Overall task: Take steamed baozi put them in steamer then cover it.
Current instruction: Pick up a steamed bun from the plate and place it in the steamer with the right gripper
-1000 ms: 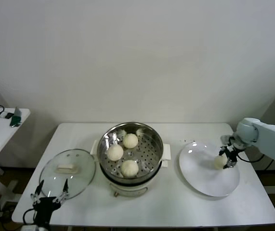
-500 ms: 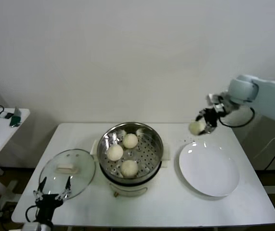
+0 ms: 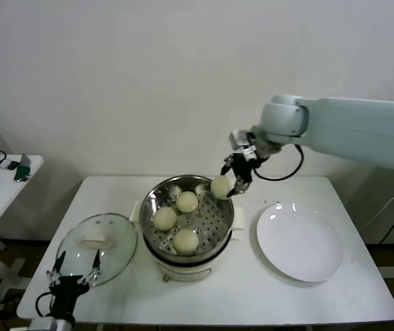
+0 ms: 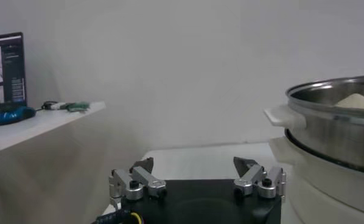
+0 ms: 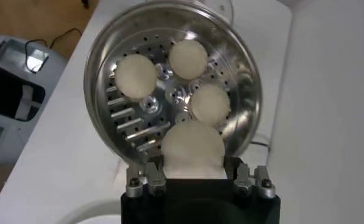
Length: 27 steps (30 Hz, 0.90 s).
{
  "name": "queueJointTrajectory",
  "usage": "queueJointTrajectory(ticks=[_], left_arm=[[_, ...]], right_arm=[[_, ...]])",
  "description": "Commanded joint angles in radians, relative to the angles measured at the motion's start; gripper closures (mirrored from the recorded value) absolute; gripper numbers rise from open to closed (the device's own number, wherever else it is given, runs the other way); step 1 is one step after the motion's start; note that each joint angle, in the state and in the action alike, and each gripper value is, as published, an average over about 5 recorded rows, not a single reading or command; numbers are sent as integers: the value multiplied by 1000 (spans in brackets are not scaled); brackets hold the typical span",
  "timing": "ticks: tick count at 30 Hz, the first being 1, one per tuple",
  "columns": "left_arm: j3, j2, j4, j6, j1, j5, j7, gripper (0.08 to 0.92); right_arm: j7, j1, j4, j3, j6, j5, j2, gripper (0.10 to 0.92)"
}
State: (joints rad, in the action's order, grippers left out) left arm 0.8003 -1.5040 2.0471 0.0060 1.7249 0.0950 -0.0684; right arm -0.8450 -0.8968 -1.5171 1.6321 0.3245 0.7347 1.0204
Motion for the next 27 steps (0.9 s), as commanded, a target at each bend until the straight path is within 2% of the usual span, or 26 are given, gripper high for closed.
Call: queueJointTrajectory(ticks=[1, 20, 23, 27], left_arm=[[9, 1, -5, 0, -2, 9, 0, 177], [19, 0, 0, 2, -4, 9, 0, 177], [23, 0, 5, 1, -4, 9, 1, 177], [28, 3, 16, 8, -3, 10, 0, 177]], right_arm=[[57, 119, 42, 24, 31, -67, 132, 372], [75, 209, 73, 3, 22, -110, 138, 372], [41, 164, 71, -18, 3, -84, 120, 331], [-63, 64, 92, -43, -48, -6, 70, 236]])
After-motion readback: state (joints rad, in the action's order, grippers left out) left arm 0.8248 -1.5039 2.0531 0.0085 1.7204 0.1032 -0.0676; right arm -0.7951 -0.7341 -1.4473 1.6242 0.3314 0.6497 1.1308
